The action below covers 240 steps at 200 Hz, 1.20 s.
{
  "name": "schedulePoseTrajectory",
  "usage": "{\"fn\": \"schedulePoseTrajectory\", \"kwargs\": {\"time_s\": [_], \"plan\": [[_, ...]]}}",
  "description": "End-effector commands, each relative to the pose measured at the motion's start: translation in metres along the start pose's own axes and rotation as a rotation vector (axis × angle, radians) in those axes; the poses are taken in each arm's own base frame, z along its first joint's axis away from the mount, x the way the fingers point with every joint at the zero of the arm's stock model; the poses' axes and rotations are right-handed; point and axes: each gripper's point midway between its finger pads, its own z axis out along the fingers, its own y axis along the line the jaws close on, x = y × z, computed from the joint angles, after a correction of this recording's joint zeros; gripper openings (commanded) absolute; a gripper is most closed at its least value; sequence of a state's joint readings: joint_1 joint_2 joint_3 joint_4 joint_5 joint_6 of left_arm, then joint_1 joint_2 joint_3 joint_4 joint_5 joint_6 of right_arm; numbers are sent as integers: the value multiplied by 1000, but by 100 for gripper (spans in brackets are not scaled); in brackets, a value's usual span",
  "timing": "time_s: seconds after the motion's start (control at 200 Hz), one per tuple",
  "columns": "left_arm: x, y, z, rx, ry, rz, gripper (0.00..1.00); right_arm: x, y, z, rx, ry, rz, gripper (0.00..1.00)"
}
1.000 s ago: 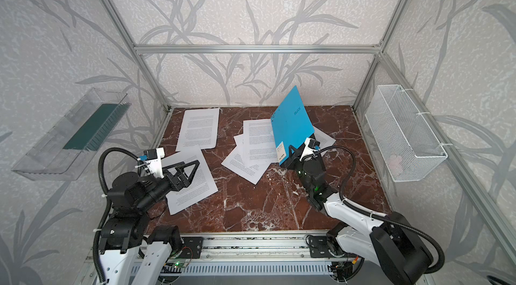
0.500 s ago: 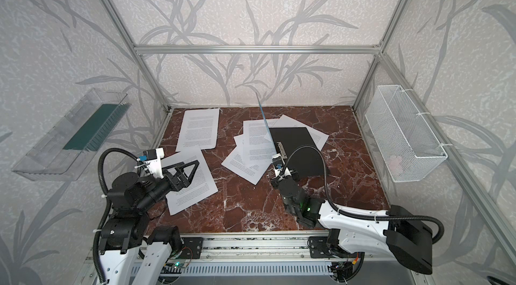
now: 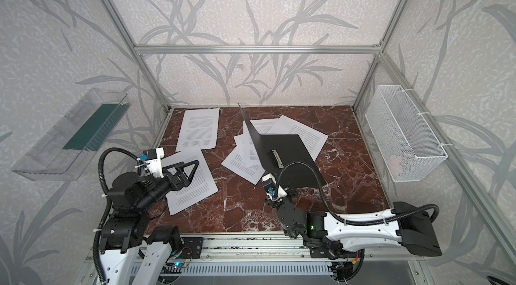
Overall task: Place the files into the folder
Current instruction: 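Lift the teal cover with the right gripper and flip it open toward the robot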
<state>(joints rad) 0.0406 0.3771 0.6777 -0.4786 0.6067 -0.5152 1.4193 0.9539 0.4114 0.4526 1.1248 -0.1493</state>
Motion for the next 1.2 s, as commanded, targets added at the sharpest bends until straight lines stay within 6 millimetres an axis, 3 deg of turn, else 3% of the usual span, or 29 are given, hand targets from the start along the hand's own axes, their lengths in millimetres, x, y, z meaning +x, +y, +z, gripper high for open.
{"fn": "schedulePoseTrajectory", "kwargs": {"time_s": [0.0,0.35,0.59,0.83,0.94,1.15,1.195], "plan": [[0,2,1,-5,2,7,99,32,-5,-7,15,101,16,0],[2,5,4,-10,15,-2,99,67,28,-11,-44,165,-53,0],[1,5,4,-11,14,-4,99,91,48,6,-15,212,-115,0],[2,6,4,-14,15,-6,99,104,71,27,-47,256,-122,0],[2,5,4,-14,12,-3,99,101,84,35,-62,238,-158,0],[1,4,3,-13,10,-1,99,109,115,40,-157,267,-196,0],[1,5,3,-15,9,-1,99,114,119,38,-179,278,-195,15]]}}
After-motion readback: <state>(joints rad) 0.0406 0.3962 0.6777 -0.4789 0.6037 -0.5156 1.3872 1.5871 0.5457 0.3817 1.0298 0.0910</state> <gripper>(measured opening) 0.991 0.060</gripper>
